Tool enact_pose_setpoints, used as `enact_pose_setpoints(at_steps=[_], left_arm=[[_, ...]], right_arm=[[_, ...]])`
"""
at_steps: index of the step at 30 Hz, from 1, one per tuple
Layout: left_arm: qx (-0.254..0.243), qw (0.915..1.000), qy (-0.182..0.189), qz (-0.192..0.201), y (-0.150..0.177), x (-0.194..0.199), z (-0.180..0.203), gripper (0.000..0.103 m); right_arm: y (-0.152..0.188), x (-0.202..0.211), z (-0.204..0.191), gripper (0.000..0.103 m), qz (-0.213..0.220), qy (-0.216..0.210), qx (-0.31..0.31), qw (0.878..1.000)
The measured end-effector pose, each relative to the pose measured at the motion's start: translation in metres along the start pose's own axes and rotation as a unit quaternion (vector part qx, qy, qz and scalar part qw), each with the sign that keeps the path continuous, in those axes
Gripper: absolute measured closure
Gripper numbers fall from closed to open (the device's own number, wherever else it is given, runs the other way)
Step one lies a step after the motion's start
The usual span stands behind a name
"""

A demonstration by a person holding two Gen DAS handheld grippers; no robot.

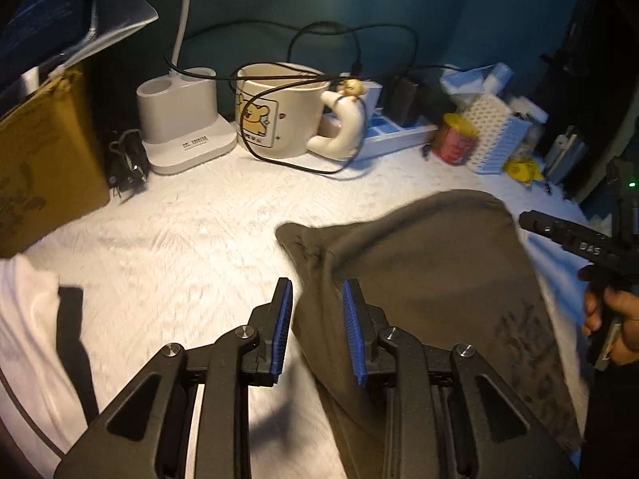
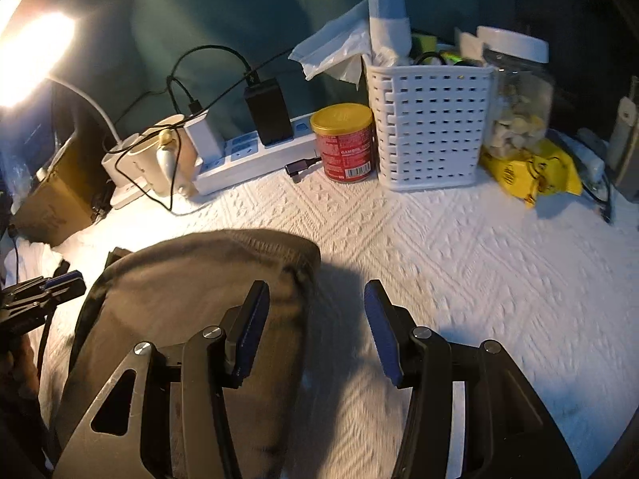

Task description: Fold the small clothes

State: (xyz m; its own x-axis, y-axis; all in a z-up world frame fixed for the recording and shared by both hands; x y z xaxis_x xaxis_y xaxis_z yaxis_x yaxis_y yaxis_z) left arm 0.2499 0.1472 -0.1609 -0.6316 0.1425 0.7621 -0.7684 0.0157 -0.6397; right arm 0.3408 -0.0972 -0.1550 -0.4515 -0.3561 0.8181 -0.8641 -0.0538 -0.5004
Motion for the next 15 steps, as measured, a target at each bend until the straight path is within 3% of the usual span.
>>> enact_pose_setpoints(at_steps=[15], left_arm=[[-0.004,0.9935,0.114,0.004,0.058,0.065,0.082,0.077]], right_arm=[[0.072,0.058,0.004,0.051,-0.008,-0.013,-0.014,1.0]])
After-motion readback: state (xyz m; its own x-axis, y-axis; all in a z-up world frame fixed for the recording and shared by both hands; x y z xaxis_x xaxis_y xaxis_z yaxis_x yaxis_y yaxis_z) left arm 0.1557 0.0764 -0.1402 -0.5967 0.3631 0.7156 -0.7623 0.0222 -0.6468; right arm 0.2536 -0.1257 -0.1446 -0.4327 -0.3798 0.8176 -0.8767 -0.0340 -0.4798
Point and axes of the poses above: each gripper's, at about its wrist camera, not at the fingertips, and x roughly against the way its jaws point, z to its right, y to its underside, the point moved 10 cm from there along -x, roughly the way its jaws point, and after that the axes turned 10 degrees about -x, right-handed, at the moved point
